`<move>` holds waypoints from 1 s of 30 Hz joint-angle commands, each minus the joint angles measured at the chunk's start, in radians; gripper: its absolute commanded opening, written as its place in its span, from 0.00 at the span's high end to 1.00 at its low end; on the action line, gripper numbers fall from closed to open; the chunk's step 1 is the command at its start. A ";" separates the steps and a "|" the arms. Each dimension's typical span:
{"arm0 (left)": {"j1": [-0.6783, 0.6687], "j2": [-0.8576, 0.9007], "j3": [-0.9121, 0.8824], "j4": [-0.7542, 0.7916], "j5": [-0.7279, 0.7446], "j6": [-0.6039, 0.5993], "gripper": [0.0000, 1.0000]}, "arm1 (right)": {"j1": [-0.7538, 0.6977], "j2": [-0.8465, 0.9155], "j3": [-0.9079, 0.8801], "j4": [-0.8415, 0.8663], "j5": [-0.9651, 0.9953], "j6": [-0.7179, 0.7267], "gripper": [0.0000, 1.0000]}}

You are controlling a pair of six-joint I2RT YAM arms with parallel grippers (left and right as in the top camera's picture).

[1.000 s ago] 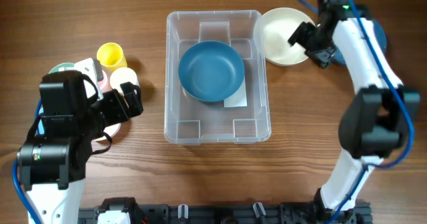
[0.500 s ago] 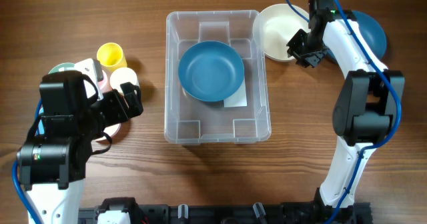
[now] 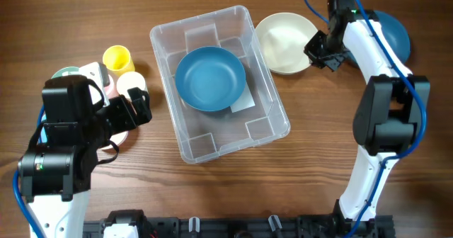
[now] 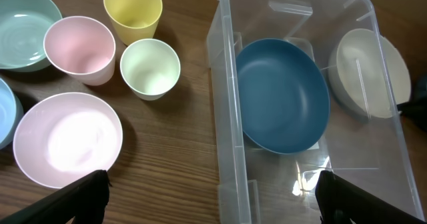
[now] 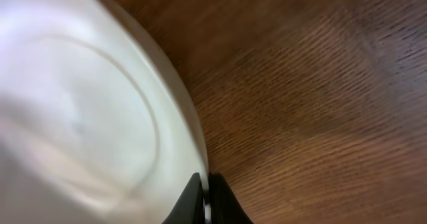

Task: Pack container
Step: 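Release the teal bowl and move right gripper to cream bowl, then grasp the cream bowl rim and place it onto the teal bowl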

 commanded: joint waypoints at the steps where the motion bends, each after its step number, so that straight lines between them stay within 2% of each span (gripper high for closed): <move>1: -0.005 0.000 0.023 0.000 0.011 0.024 0.00 | 0.003 -0.222 0.106 -0.004 0.101 -0.024 0.96; 6: -0.005 0.000 0.023 0.000 0.011 0.024 0.00 | 0.021 -0.455 0.112 0.024 0.133 -0.084 0.96; 10: -0.005 0.000 0.023 0.000 0.012 0.024 0.00 | 0.151 -0.502 0.111 -0.023 0.095 -0.162 0.96; 17: -0.005 0.000 0.023 -0.001 0.012 0.024 0.00 | 0.400 -0.396 0.089 -0.068 0.097 -0.177 0.96; 24: -0.005 0.000 0.023 -0.001 0.012 0.024 0.00 | 0.445 -0.149 0.089 -0.103 0.045 -0.187 0.96; 27: -0.005 0.000 0.023 0.000 0.011 0.024 0.00 | 0.464 -0.114 0.089 -0.105 0.043 -0.187 0.96; 28: -0.005 0.000 0.023 0.000 0.011 0.024 0.00 | 0.464 -0.114 0.089 -0.102 0.043 -0.187 0.94; 29: -0.005 0.000 0.023 -0.001 0.012 0.024 0.00 | 0.464 -0.114 0.089 -0.109 0.043 -0.191 0.73; 30: -0.005 0.000 0.023 -0.001 0.012 0.024 0.00 | 0.464 -0.114 0.089 -0.113 0.043 -0.209 0.67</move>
